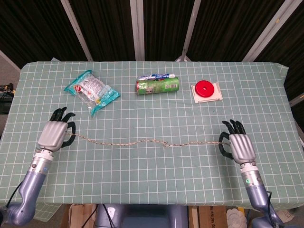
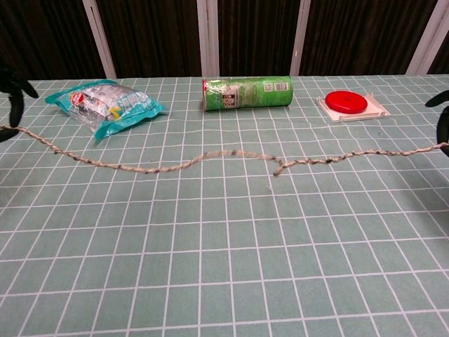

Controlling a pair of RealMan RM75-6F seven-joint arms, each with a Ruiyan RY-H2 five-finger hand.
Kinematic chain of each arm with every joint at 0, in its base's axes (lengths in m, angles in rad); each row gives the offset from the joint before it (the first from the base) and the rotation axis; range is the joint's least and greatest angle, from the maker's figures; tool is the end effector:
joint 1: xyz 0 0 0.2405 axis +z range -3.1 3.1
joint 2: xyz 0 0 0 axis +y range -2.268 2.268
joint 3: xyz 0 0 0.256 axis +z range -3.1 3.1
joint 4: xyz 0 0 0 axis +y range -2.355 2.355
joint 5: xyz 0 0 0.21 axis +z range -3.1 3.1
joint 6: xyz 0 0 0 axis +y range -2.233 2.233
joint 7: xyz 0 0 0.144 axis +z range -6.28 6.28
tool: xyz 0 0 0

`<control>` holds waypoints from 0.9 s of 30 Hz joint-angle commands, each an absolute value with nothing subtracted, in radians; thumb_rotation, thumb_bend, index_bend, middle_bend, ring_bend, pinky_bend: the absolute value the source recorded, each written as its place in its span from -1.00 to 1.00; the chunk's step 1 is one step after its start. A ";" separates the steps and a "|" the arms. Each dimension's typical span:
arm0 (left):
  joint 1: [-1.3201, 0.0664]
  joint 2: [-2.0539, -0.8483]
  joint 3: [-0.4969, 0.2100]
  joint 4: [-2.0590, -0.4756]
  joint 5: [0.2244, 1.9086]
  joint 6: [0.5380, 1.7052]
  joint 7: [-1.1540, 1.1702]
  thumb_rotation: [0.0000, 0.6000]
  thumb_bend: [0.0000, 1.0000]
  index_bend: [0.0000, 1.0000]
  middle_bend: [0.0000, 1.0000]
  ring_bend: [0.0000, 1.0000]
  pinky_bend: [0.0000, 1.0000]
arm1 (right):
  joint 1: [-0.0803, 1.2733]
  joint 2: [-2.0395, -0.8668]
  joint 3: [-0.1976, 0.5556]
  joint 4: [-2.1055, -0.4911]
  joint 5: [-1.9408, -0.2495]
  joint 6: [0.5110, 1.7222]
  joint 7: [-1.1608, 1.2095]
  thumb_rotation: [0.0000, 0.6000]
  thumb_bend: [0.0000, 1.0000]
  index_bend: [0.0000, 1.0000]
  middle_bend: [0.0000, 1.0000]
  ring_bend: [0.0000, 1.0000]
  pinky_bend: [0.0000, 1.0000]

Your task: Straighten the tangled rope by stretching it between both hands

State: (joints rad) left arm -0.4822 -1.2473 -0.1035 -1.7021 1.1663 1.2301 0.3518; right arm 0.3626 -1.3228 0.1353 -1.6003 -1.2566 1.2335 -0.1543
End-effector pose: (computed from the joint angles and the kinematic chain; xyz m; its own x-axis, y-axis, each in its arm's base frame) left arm -0.2310 0.2916 0.0923 0.4812 0.1189 0.8685 0.8743 -0.1380 -0.4654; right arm -0.2602 -0.2730 0.0801 0.3206 -0.1236 0.9391 -0.9468 -0.0700 0.3140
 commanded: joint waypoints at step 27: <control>-0.413 -1.366 -0.037 -1.528 1.181 1.194 0.390 1.00 -0.31 -0.03 -0.75 -0.98 -1.00 | 0.361 -1.370 0.105 -1.409 -1.166 1.107 -0.208 1.00 -0.01 -0.89 -1.00 -1.00 -1.00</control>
State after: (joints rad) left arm -0.4150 -1.3595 -0.0412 -1.5362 1.1897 1.1870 0.3509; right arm 0.3564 -1.3736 0.1130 -1.4065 -1.1781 1.1237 -0.1852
